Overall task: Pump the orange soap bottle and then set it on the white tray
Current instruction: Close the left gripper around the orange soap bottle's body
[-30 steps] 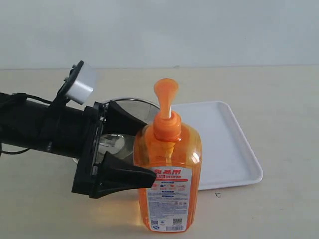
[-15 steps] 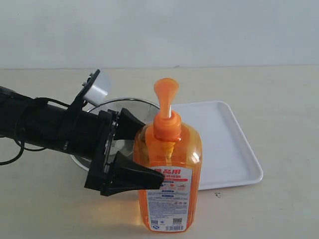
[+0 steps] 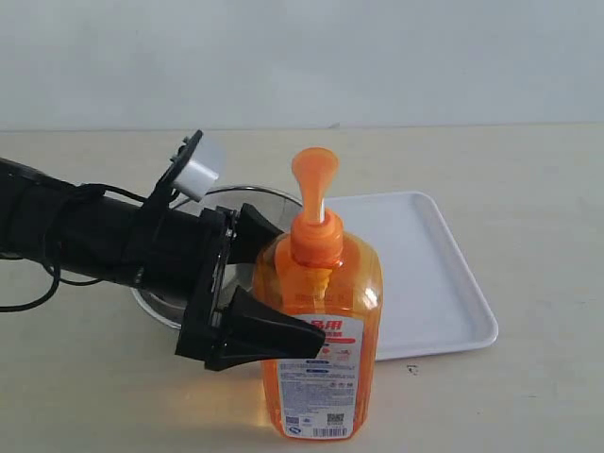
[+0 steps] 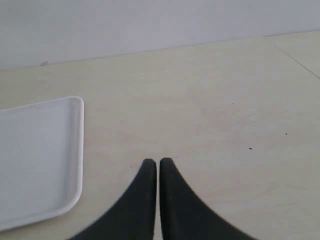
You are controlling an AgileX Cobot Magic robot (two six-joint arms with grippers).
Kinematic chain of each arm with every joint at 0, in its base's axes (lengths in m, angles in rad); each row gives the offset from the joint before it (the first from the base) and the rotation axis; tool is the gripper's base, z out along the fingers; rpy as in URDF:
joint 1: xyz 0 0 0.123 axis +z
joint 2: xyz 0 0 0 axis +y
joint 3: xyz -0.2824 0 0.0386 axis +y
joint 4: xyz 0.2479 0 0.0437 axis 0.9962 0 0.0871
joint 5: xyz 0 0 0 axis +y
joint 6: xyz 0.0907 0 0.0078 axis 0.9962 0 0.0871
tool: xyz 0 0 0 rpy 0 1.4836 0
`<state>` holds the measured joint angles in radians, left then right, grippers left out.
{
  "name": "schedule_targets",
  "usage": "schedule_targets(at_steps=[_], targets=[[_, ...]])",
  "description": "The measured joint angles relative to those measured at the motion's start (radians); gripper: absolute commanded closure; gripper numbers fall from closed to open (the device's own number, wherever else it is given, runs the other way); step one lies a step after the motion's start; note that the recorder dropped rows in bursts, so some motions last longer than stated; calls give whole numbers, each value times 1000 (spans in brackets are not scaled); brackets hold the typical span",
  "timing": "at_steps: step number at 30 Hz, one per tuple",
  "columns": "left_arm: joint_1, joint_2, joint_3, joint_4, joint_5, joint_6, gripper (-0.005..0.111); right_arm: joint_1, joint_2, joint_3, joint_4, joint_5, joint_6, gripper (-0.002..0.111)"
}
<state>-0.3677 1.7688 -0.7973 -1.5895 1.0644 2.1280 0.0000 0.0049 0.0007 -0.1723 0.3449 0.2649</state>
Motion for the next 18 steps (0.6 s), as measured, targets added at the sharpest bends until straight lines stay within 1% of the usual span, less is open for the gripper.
schedule_targets(at_steps=[10, 18], targets=[[0, 51, -6, -26, 8, 0, -3, 0, 0, 0, 0, 0, 0, 108], [0, 90, -53, -26, 80, 0, -3, 0, 0, 0, 0, 0, 0, 108]])
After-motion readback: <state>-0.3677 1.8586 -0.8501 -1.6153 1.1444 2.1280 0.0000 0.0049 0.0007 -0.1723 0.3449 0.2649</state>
